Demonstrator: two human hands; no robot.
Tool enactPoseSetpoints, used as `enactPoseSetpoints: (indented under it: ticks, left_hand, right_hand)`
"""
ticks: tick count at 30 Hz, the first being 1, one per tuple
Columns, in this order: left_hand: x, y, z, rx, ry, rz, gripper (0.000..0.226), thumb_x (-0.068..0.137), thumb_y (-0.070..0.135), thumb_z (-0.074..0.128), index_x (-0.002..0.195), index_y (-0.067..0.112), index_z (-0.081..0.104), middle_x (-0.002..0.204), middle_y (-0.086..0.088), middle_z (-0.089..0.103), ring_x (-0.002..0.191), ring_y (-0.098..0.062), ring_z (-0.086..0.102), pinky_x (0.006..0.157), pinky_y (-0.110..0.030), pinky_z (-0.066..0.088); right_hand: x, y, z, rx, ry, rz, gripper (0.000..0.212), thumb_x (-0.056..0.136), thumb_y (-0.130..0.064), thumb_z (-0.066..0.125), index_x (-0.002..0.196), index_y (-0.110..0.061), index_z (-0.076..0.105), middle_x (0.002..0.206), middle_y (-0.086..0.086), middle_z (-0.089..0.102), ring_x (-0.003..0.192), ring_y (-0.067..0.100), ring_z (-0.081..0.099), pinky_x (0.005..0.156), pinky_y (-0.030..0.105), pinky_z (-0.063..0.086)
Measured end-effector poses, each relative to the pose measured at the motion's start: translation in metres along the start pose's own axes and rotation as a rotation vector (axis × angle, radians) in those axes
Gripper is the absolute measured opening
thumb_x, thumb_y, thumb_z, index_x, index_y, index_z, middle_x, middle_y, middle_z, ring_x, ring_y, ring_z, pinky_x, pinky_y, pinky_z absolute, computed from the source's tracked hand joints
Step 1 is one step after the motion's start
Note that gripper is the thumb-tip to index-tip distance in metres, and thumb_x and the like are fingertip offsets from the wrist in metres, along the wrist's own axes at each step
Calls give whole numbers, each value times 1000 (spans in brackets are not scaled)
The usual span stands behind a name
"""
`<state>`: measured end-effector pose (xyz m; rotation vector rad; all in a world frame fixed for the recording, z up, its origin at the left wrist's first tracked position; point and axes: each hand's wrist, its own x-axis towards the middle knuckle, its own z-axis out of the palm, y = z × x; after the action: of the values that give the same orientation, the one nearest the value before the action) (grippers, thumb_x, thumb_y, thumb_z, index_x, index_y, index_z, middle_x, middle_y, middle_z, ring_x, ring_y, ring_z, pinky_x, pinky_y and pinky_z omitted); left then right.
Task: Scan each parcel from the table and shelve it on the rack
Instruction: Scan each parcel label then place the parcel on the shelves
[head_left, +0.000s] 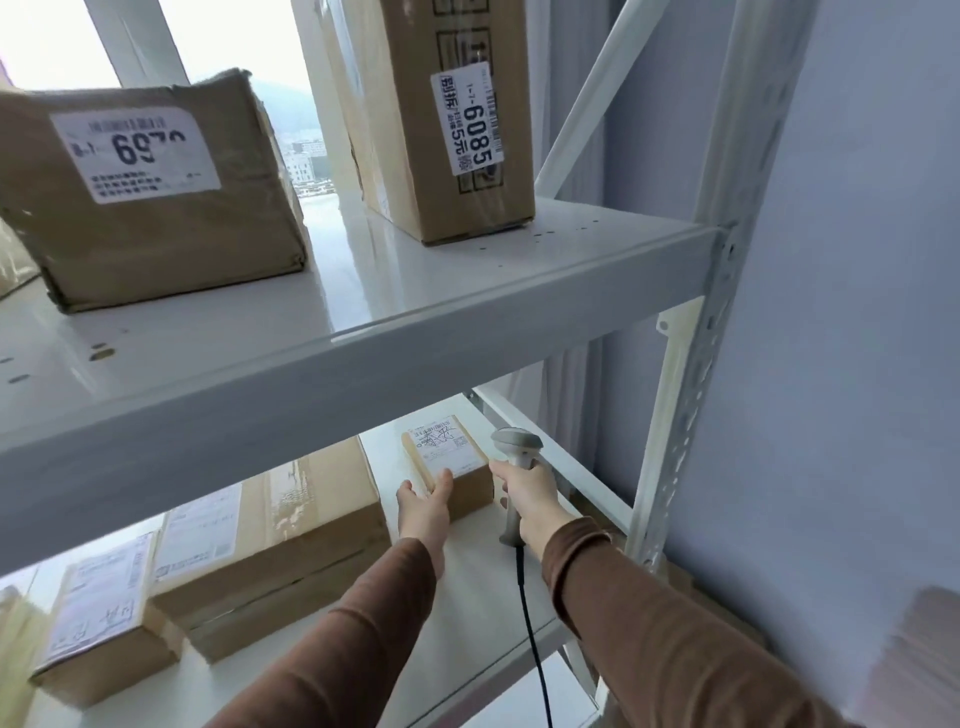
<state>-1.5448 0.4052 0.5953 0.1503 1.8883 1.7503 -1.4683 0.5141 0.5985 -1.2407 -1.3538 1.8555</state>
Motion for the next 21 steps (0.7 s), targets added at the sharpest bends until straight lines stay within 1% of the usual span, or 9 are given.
enactPoseSetpoints:
  ticks: [2, 5, 6, 8, 11, 13, 14, 17, 21]
  left_hand:
    - [-15, 4, 0, 5, -14, 90, 84, 101, 40, 65, 165, 21, 15, 163, -4, 37, 147, -25, 39, 121, -40, 30]
    - [-48, 3, 0, 65, -60, 285, 77, 99, 36, 69, 161, 27, 25, 163, 3, 39, 149, -19, 37, 125, -43, 29]
    - [-63, 2, 1, 90, -109, 324, 74, 99, 35, 69, 160, 26, 28, 163, 4, 38, 150, -17, 34, 125, -43, 28]
    - [-96, -6, 4, 117, -263, 344, 66, 100, 36, 67, 156, 24, 35, 160, 3, 41, 147, -17, 39, 123, -42, 32]
    - [-155, -27, 11, 138, -574, 213, 55, 101, 43, 61, 145, 13, 48, 145, -11, 59, 130, -20, 57, 108, -38, 46]
    - [-201, -47, 17, 132, -824, 85, 53, 101, 52, 56, 134, 11, 59, 131, -18, 69, 115, -23, 67, 99, -42, 53]
    - [-225, -58, 20, 116, -936, 23, 52, 101, 53, 54, 132, 12, 62, 127, -18, 72, 109, -24, 70, 95, -41, 55]
    - [-292, -91, 35, 115, -1169, -74, 47, 106, 42, 51, 134, 7, 63, 129, -19, 71, 111, -27, 71, 88, -32, 58]
    - [-389, -129, 59, 250, -1397, -94, 40, 107, 27, 55, 135, 0, 58, 125, -16, 69, 105, -18, 68, 81, -20, 59]
  right_hand:
    - [-14, -1, -7, 27, 2, -36, 17, 85, -26, 79, 93, -19, 66, 88, -1, 67, 84, 16, 64, 94, 42, 56]
    - [-56, -3, -26, 109, -59, -42, 24, 90, -30, 78, 107, -17, 67, 102, 3, 71, 92, 15, 68, 82, 36, 55]
    - [-73, -3, -36, 136, -60, -45, 27, 90, -33, 78, 110, -17, 68, 107, 4, 72, 97, 16, 69, 81, 37, 55]
    - [-106, 1, -59, 189, -42, -63, 38, 88, -37, 79, 118, -15, 69, 113, 6, 74, 105, 21, 70, 87, 42, 57]
    - [-160, 18, -100, 312, 25, -107, 41, 86, -36, 81, 117, -10, 71, 112, 6, 77, 99, 26, 73, 80, 45, 60]
    - [-199, 35, -134, 409, 91, -158, 39, 86, -32, 81, 112, -5, 70, 111, 12, 76, 93, 29, 73, 84, 45, 60]
    - [-220, 45, -153, 425, 126, -180, 40, 85, -33, 81, 112, -4, 70, 110, 14, 76, 92, 28, 74, 87, 45, 59]
    - [-288, 73, -213, 451, 251, -233, 47, 86, -37, 80, 117, -5, 68, 107, 12, 76, 94, 23, 73, 90, 41, 58]
    - [-388, 108, -293, 356, 484, -285, 38, 91, -39, 76, 116, -11, 69, 104, 6, 77, 102, 22, 73, 97, 42, 58]
